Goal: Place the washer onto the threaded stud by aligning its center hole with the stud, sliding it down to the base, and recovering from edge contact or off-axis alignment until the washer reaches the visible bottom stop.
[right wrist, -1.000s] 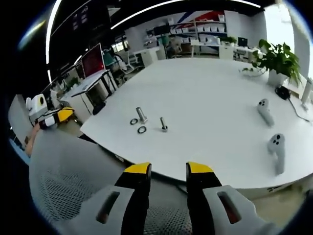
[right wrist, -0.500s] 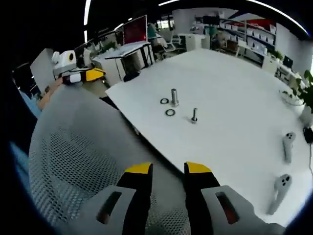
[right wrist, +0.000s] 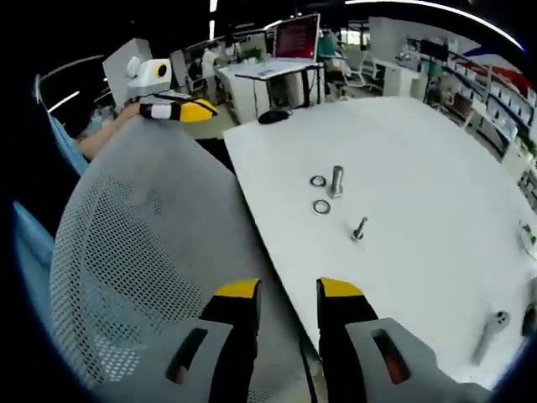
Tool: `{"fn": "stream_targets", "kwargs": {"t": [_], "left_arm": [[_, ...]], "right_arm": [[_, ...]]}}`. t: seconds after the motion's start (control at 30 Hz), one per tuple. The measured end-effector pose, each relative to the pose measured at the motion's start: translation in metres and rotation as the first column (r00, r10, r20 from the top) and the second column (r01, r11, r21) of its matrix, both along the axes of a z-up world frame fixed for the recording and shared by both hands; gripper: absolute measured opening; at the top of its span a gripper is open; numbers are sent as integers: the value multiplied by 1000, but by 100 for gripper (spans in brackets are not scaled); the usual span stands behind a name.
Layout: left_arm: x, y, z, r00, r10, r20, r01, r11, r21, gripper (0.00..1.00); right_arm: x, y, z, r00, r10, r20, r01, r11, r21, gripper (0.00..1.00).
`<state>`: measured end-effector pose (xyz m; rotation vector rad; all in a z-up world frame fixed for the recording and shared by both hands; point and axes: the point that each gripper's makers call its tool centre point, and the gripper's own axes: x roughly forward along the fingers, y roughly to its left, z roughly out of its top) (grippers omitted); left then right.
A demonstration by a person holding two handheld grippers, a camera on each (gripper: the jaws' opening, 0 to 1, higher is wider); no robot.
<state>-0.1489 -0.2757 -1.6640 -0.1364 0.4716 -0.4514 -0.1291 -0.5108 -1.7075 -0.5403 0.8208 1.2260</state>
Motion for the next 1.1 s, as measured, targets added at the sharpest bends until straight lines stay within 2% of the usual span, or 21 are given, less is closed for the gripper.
{"fn": "stream_targets", "kwargs": {"t": [0.07, 0.13, 0.23, 0.33, 0.5, 0.67, 0.77, 1.0, 1.1], "left_arm": [[0, 1, -1, 1000, 6, -7, -6, 1000, -2, 6], [-1, 0, -2, 1000, 0, -12, 0, 1000, -1, 6], [-1, 0, -3, 1000, -5, -17, 5, 1000, 0, 7], [-1, 0, -2, 1000, -1, -10, 1, 1000, 0, 7], [0, 4, -4, 999, 25, -25, -25, 1000, 2, 9], [1, 4, -4, 999, 33, -28, -33, 999, 4, 8], [-1, 4, -8, 998, 25, -56, -25, 1000, 9, 9], [-1, 6, -10, 997, 45, -64, -44, 999, 7, 10], [-1, 6, -10, 997, 48, -67, -48, 999, 4, 8]], "right_arm": [[6, 8, 1, 997, 73, -5, -73, 996, -41, 29], [14, 17, 0, 987, 160, 14, -158, 983, -89, 29], [23, 28, -7, 969, 245, 17, -240, 958, -154, 29], [32, 41, -18, 941, 338, 11, -328, 921, -209, 29], [46, 60, -32, 933, 359, -12, -351, 906, -235, 28], [64, 81, -47, 927, 374, -5, -362, 893, -267, 27], [75, 91, -59, 923, 385, 9, -364, 880, -304, 27], [86, 114, -84, 919, 394, -17, -375, 860, -346, 26], [86, 125, -91, 910, 414, -23, -395, 848, -354, 26]]}}
